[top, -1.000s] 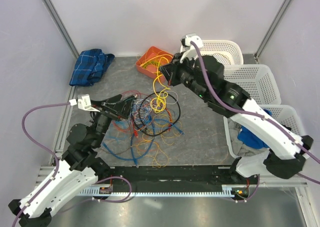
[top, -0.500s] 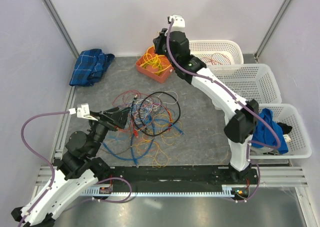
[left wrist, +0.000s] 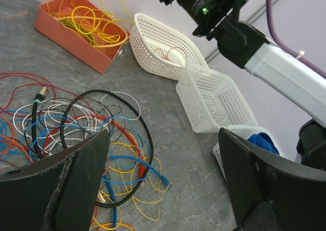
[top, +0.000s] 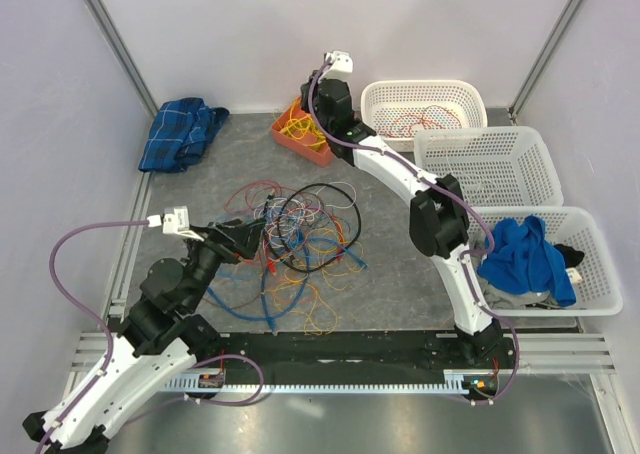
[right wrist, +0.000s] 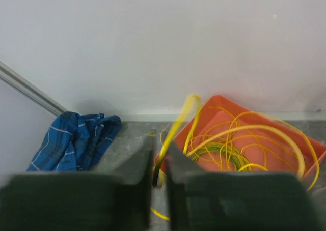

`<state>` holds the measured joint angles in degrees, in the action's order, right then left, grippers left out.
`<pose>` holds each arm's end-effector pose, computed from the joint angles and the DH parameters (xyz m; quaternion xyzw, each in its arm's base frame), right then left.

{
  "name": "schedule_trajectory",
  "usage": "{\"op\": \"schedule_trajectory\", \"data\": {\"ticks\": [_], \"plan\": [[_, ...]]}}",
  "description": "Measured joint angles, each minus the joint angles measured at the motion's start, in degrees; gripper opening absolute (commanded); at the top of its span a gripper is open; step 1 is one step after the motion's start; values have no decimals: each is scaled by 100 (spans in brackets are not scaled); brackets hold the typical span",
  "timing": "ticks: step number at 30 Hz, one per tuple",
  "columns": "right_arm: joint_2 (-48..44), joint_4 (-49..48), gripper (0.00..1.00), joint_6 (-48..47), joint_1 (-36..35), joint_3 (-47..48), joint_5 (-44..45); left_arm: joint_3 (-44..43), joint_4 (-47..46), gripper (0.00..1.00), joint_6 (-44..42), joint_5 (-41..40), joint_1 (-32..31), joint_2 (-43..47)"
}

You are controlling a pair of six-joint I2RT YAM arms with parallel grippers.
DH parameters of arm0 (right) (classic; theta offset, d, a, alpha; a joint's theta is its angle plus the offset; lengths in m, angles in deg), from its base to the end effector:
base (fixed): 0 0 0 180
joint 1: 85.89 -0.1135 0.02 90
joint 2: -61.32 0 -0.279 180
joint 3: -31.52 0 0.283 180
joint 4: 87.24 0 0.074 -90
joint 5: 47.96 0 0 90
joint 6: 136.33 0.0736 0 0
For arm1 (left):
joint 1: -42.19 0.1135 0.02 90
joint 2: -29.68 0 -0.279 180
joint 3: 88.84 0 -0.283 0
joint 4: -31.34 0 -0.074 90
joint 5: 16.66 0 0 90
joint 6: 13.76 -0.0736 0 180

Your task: Untangle the cables

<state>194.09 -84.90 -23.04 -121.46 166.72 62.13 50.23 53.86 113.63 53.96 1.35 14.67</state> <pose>0.5315 0.3490 0.3305 0.0483 0.7049 0.2351 0.6674 0.1281 -0.0785 0.3180 -0.1021 0.6794 -0.3630 0.6294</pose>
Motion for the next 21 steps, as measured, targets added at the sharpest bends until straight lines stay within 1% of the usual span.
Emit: {"op": "schedule_trajectory", "data": {"ticks": [1,2,3,5,8,12,17,19,21], "plan": [[74,2,62,39,9,11,24,0,0,94,0,2,0,-39],[153,11,79,39,20,39,39,0,4,94,0,2,0,-79],[227,37,87,22,28,79,61,0,11,94,0,7,0,-125],[304,103,98,15,44,87,125,0,31,94,0,9,0,-223],[260,7,98,-28,57,-70,177,0,66,94,4,13,0,-356],[-247,-168,98,-68,13,-866,197,0,74,94,4,4,0,-439],[-1320,-44,98,-225,-243,-1871,245,-9,103,93,7,-26,0,-446],[-1902,-17,98,-275,-413,-2433,57,-42,192,93,7,-55,0,-444],[-2627,-85,97,-273,-645,-3230,-199,-79,286,93,9,-94,0,-428]]}}
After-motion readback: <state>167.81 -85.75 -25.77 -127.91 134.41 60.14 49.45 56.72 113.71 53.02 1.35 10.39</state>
